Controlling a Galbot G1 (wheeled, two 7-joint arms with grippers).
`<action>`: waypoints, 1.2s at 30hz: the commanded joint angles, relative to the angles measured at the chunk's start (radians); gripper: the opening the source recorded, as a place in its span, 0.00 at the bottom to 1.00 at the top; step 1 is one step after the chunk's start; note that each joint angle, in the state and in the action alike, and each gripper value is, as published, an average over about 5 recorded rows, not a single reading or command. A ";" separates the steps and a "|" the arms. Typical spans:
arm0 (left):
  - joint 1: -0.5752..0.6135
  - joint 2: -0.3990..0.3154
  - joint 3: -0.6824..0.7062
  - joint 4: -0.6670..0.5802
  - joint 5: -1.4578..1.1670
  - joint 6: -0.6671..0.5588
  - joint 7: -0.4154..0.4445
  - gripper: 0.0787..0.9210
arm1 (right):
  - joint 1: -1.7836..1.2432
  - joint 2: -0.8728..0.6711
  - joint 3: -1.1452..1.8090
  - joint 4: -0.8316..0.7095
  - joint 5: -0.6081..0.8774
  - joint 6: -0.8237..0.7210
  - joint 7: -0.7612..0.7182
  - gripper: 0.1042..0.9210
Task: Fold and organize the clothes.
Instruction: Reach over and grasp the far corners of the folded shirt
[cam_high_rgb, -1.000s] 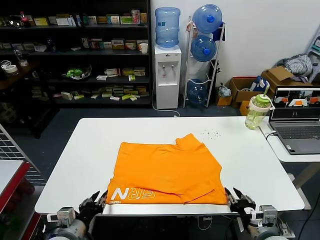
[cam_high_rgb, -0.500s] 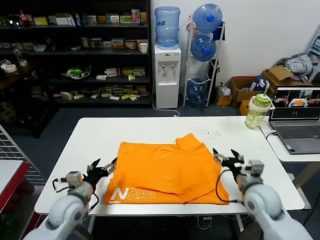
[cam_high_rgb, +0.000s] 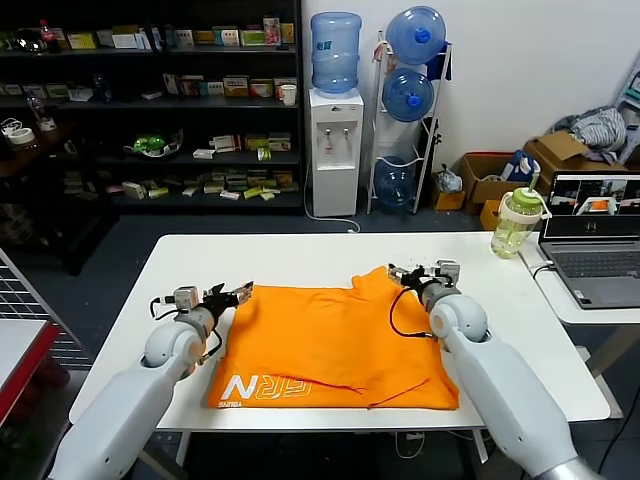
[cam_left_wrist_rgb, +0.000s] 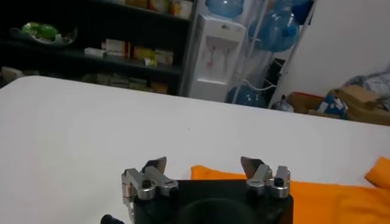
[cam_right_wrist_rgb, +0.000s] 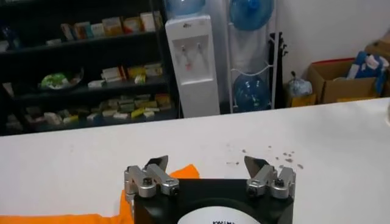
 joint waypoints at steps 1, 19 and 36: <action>-0.148 -0.039 0.083 0.190 -0.001 0.020 0.036 0.88 | 0.109 0.058 -0.063 -0.201 -0.038 -0.033 -0.050 0.88; -0.120 -0.039 0.093 0.178 0.021 0.025 0.029 0.88 | 0.096 0.072 -0.065 -0.218 -0.056 -0.042 -0.069 0.88; -0.117 -0.048 0.097 0.191 0.053 0.019 0.043 0.58 | 0.108 0.086 -0.069 -0.247 -0.055 -0.038 -0.084 0.44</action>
